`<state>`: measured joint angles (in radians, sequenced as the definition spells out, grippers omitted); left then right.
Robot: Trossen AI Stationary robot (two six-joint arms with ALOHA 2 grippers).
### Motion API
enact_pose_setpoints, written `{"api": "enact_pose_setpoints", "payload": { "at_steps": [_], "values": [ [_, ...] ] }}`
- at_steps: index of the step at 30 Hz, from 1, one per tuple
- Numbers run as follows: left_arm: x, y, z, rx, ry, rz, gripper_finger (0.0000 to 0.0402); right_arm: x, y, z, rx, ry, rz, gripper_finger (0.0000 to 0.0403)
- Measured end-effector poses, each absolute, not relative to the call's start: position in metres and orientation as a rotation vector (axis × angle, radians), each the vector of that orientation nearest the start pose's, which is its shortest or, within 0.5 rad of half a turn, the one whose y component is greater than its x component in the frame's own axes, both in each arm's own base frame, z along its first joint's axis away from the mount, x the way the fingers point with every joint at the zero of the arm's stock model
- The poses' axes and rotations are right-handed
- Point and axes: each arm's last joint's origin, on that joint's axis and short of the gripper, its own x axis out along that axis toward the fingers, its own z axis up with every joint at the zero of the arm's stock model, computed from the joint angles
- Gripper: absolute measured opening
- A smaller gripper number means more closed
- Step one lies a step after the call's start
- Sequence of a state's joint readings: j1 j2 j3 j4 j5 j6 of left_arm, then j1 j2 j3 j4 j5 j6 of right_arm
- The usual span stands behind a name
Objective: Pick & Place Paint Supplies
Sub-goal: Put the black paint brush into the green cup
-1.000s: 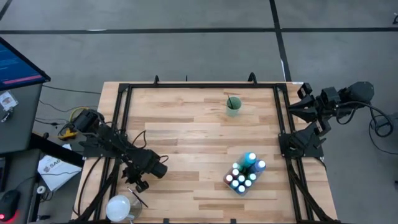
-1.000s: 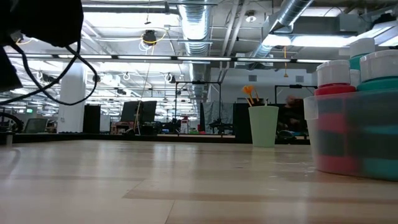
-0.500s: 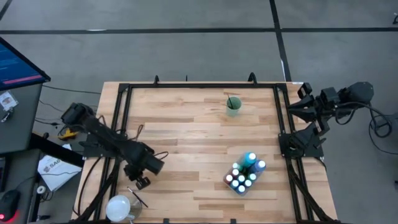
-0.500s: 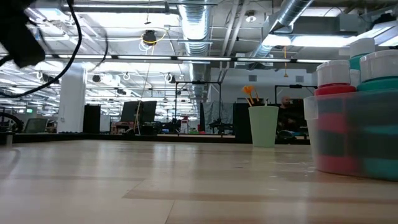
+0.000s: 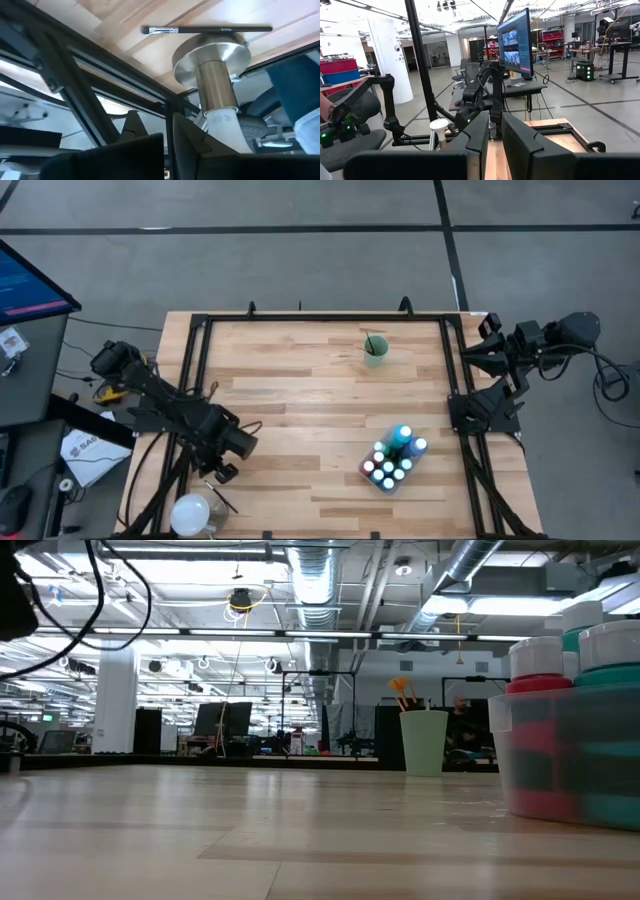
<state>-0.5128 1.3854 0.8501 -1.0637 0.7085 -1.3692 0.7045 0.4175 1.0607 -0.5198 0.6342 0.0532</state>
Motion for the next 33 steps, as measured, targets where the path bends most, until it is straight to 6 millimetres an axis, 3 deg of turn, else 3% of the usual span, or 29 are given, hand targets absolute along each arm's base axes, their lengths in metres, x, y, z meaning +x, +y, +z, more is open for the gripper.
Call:
{"api": "enact_pose_setpoints", "payload": {
  "at_steps": [9,16,21,27,33],
  "values": [
    [0.186,-0.124,0.171,-0.962,2.143,0.341,0.0,0.033,0.006,0.417,0.13,-0.095,0.073,0.0049],
    [0.186,-0.123,0.173,-0.925,2.12,0.286,0.0021,0.033,0.006,0.417,0.13,-0.095,0.073,0.0049],
    [0.181,-0.118,0.189,-0.917,2.029,0.248,0.0082,0.033,0.006,0.417,0.13,-0.095,0.073,0.0049],
    [0.174,-0.114,0.206,-0.959,1.947,0.24,0.0183,0.033,0.006,0.417,0.13,-0.095,0.073,0.0049],
    [0.172,-0.115,0.208,-1.02,1.977,0.256,0.0265,0.033,0.006,0.417,0.13,-0.095,0.073,0.0049]
  ]
}}
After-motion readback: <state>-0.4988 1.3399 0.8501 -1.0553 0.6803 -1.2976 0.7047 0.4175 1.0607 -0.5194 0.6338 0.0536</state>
